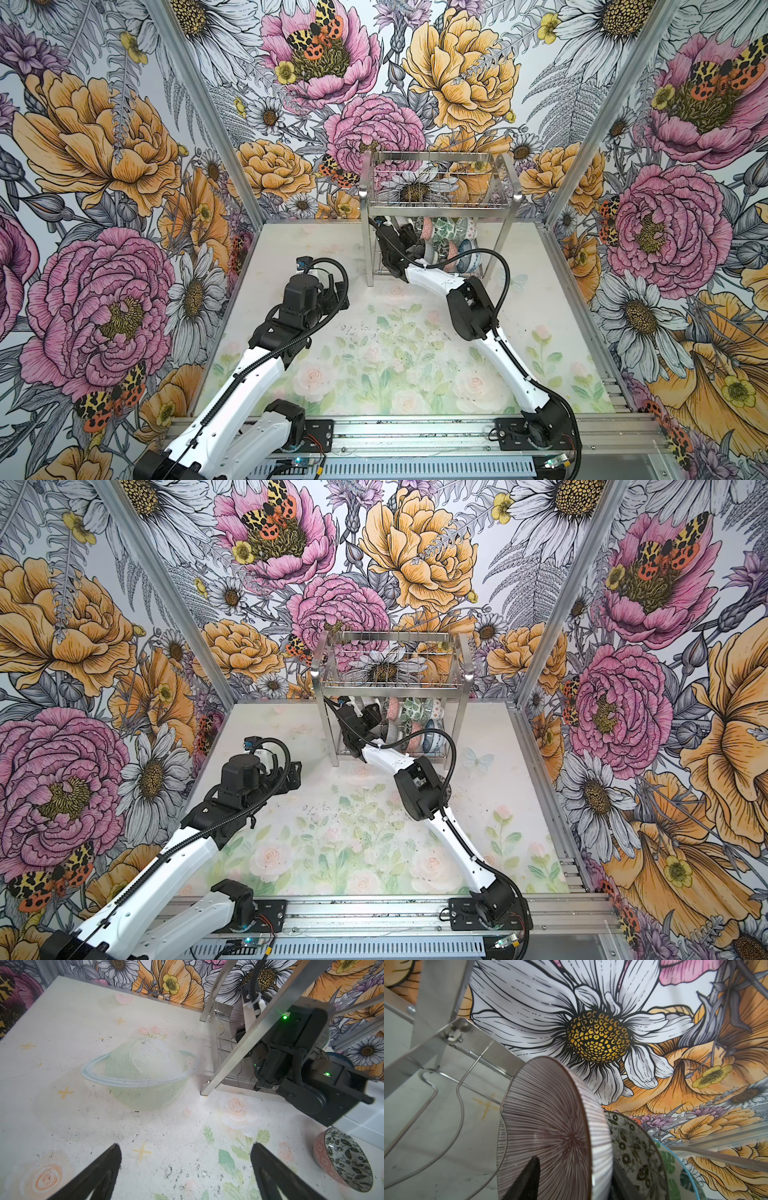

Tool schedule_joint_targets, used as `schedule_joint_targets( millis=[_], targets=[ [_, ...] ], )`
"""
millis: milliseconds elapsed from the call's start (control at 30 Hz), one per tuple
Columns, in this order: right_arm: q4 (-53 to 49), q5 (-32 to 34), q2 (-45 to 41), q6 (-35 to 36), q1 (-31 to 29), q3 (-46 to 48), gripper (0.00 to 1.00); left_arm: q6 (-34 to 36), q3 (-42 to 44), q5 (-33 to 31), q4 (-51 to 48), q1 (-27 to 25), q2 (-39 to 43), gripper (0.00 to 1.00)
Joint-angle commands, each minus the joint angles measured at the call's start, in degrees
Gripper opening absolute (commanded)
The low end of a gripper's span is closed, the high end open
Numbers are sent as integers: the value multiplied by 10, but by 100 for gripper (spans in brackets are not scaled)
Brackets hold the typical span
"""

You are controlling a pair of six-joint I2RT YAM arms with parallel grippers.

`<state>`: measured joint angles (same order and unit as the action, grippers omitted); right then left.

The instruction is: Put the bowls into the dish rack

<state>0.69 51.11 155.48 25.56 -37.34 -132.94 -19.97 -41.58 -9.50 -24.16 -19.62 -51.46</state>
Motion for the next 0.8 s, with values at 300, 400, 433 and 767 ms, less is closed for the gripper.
schedule_joint_targets(
  millis=[300,400,433,767],
  targets=[
    [34,-9,-139,-27,-6,109,90,-5,8,13,12,0,18,99],
    [48,-13,-173,-28,-8,156,96,-5,10,12,11,-1,21,99],
    [55,-16,-188,-30,-9,179,98,-5,10,12,11,-1,22,99],
    [69,-90,-332,-73,-17,372,100,-2,7,3,-1,-9,20,99]
  ],
)
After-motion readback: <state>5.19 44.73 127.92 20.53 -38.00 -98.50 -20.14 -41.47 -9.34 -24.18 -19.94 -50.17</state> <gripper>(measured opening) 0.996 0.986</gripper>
